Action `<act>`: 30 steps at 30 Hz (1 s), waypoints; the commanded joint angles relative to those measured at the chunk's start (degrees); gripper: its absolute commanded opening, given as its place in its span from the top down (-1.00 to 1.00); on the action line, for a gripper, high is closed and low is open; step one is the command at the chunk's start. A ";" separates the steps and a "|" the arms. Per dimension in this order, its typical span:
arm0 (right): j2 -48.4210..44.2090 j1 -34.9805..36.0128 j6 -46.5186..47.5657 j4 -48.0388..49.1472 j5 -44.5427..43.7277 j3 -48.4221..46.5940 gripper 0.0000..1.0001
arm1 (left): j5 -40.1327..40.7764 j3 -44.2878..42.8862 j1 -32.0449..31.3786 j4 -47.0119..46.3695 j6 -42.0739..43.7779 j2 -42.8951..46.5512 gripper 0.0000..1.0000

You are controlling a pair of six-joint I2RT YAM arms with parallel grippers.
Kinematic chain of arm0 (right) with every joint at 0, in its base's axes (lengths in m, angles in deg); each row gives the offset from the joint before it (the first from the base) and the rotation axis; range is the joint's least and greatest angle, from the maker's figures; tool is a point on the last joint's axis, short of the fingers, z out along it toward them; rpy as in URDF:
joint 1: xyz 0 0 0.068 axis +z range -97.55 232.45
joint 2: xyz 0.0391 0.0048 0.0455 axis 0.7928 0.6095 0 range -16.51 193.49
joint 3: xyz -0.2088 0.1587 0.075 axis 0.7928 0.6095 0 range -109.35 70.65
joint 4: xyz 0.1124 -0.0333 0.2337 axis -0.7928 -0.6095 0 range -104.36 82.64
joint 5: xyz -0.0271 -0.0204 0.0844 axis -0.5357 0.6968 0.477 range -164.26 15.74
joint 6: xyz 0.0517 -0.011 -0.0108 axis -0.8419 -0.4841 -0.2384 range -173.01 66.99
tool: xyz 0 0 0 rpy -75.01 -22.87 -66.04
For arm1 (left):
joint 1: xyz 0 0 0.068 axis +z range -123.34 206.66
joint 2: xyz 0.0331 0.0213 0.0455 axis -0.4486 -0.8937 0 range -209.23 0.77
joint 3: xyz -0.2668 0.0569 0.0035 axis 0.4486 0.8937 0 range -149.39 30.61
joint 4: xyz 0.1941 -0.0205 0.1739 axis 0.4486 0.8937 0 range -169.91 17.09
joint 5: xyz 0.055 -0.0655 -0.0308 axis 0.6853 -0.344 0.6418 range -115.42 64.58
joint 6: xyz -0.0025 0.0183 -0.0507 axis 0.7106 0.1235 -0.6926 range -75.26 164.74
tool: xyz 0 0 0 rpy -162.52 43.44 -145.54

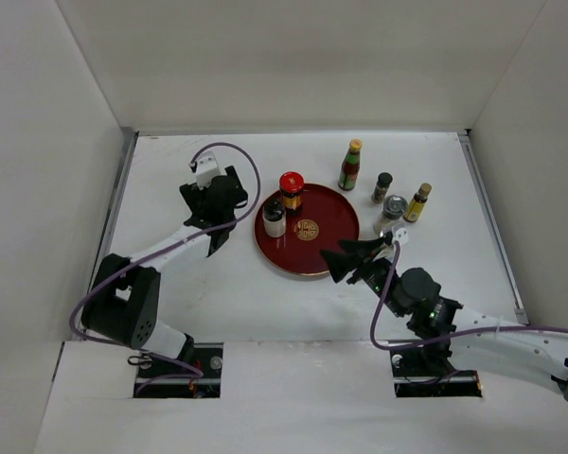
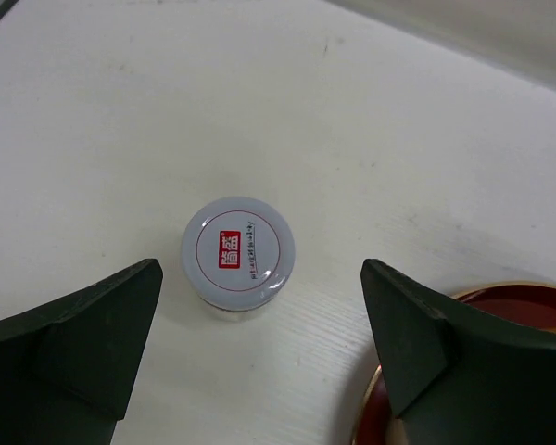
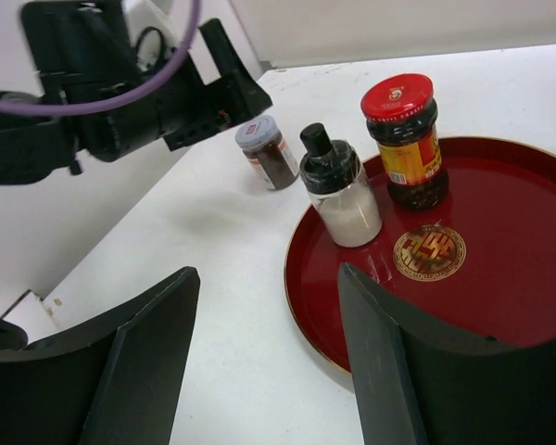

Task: Organize the condiment bottles

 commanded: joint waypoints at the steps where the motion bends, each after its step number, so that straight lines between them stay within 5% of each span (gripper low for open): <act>1: 0.41 0.15 -0.03 2.74 -0.07 -0.83 -0.37 | -3.38 -4.40 1.64 1.98 -1.40 -2.64 -0.80; 16: 0.94 0.59 -0.03 3.01 0.02 -0.84 -0.40 | -4.34 -8.28 5.68 3.21 -1.40 -12.40 -0.68; 24: 1.64 0.59 0.05 2.57 0.02 -1.10 -0.40 | -3.56 -4.68 4.54 1.11 -1.84 -8.11 0.17; 30: 0.33 0.33 -0.47 2.75 0.02 -0.57 -0.38 | -0.22 1.56 -1.68 -0.48 -1.31 7.26 0.25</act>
